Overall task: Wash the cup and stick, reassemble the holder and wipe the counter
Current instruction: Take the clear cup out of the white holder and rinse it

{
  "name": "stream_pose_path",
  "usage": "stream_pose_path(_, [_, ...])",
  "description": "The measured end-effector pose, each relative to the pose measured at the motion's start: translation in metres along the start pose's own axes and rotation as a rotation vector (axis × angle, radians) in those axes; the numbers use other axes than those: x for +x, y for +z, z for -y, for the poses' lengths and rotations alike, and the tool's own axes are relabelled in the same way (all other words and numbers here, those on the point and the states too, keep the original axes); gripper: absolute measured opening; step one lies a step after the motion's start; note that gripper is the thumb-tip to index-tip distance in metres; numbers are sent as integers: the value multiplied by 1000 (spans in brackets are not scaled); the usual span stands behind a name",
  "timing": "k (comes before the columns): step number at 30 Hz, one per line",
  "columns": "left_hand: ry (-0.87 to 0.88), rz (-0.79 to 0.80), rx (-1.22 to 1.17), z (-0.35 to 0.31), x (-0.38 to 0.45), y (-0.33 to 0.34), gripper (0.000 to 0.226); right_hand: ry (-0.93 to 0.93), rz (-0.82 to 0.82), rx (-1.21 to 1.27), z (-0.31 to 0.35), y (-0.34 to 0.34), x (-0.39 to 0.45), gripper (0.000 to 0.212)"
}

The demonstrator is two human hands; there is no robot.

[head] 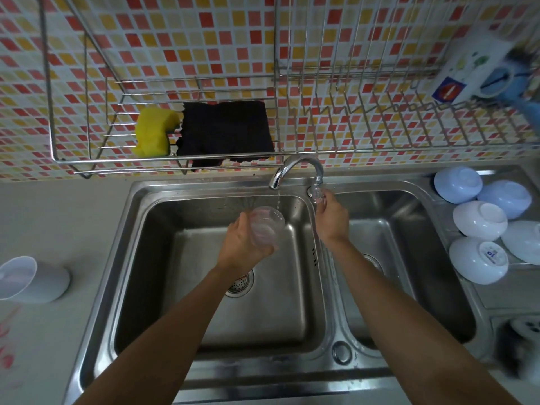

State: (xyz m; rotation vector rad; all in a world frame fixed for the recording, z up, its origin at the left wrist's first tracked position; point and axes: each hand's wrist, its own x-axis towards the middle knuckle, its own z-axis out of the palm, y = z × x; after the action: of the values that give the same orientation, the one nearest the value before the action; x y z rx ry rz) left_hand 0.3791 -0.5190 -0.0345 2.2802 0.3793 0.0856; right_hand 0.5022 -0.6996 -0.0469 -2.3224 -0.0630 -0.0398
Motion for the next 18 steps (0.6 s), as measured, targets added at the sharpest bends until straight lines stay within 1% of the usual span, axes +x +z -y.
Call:
stream_pose_path(3, [-7, 10, 6, 2, -2, -3, 70, -85, 59, -105, -19, 7, -35, 49])
stream_pose_path(5, [-37, 47, 28, 4, -4, -4, 69, -160, 163, -225, -37, 14, -61, 54])
stream_pose_path(7, [-71, 76, 66, 9, -5, -3, 75, -246, 257, -369, -53, 21, -84, 57])
stream_pose_path(9, [-112, 109, 121, 12, -6, -2, 77, -304, 313, -469, -64, 26, -102, 60])
stream_pose_path(14, [-157, 227, 223, 24, -17, 1, 90, -354, 352, -603, -72, 28, -120, 66])
stream_pose_path(18, [-184, 287, 318, 33, -26, 1, 89, -338, 350, -651, -72, 29, -122, 66])
